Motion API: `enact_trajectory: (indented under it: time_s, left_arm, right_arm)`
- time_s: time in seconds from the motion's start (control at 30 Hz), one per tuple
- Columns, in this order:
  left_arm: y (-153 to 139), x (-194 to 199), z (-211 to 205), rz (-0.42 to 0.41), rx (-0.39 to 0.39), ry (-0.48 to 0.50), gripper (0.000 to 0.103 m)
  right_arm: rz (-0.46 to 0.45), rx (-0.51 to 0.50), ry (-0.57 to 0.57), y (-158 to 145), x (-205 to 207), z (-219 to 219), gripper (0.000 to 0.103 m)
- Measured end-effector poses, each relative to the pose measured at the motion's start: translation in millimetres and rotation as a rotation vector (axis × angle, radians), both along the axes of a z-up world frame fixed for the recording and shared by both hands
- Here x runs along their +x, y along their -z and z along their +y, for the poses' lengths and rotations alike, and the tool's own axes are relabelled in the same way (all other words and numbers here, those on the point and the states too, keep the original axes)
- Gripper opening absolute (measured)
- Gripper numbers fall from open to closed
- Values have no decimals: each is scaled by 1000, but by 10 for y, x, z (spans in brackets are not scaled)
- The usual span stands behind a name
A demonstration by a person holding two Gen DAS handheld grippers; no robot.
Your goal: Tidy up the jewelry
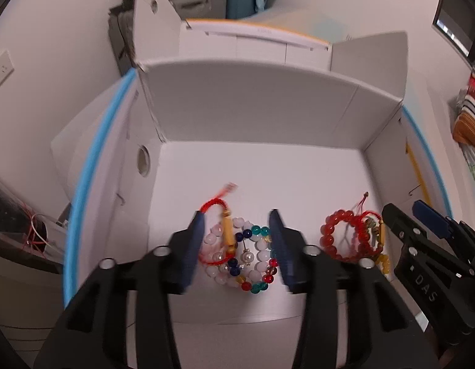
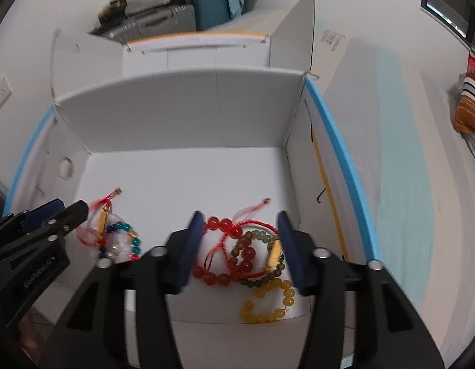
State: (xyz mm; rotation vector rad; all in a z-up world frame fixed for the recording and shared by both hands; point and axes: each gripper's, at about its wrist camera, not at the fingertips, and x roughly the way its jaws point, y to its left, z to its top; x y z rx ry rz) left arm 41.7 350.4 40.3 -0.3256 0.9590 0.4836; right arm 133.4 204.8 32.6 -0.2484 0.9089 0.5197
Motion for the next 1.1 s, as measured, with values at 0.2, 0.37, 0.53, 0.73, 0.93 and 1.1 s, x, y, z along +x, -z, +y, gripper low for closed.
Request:
enact_trajectory:
  time_s: [0.2,0.37,0.53,0.73,0.93,1.1]
  left_arm:
    - [-389,-270,-181,-100,113,-8,88]
    - [-571,-476,-325,-167,139,10,97]
    - [-630,-639,-471,-194,166,27,97]
    - [-577,-805,-568,-223,147,43,97]
    - [-417,-899,-654,-228,137,68,97]
    - [-246,-946,-678,-213,139,58,97]
  right_arm:
    - [-121,58,3,-312,-206,-211,82]
    - [-199,101,13,-512,-418,-416,94]
    - [-242,128,21,-592,-610,-596,95]
    - [-245,154,32,-588,-763,-741,95]
    - [-218,174,55,-404,-849,-907,95]
    - [-222,138,55,-235,-886,-906,95]
